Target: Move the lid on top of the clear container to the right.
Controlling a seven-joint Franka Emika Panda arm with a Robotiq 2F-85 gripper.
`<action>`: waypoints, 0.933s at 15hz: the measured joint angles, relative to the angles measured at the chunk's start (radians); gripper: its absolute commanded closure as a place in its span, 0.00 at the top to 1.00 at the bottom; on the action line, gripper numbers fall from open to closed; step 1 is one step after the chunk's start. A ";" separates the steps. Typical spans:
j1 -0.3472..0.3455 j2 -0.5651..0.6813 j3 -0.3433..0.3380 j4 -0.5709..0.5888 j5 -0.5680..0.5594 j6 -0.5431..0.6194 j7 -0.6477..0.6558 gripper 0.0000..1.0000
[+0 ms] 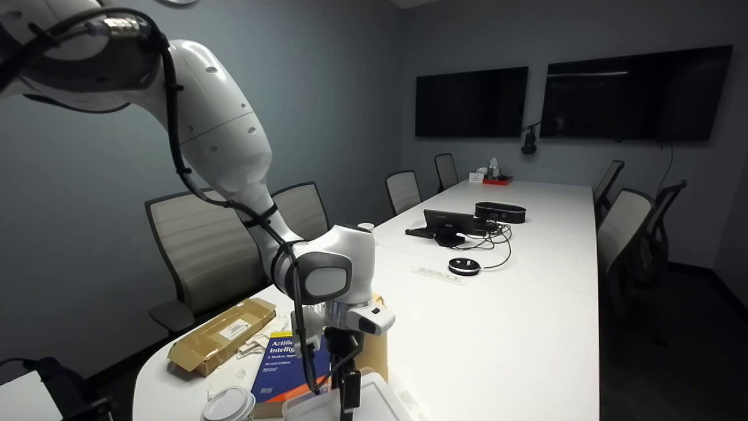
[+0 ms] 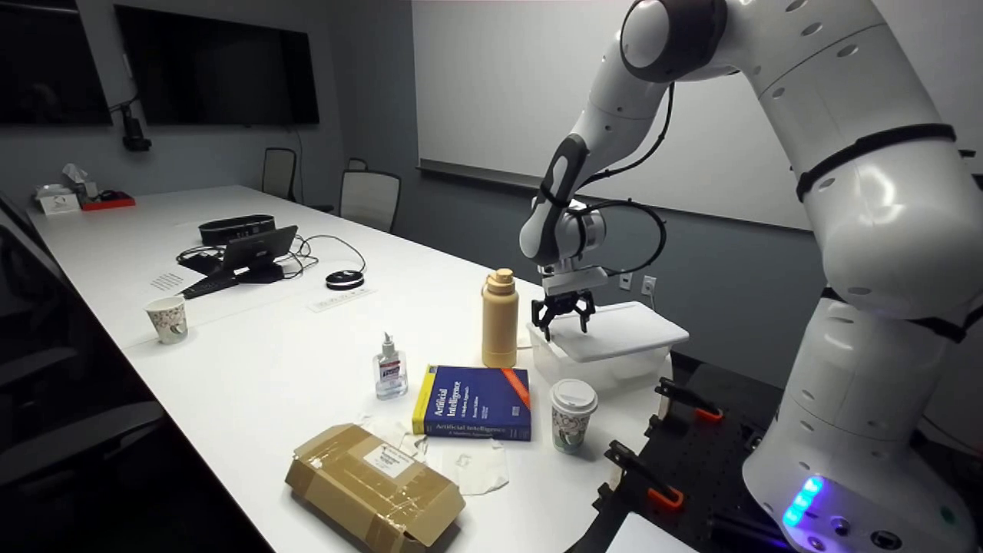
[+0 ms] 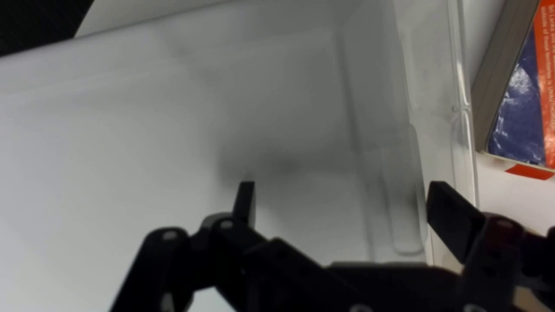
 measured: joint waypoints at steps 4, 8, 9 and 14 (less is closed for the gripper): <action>0.000 0.017 -0.005 0.002 0.000 0.000 0.000 1.00; 0.000 0.018 -0.039 0.002 0.000 0.000 0.000 1.00; 0.000 0.018 -0.049 0.003 0.000 0.000 0.000 1.00; -0.006 0.018 -0.087 0.007 0.000 0.000 0.000 1.00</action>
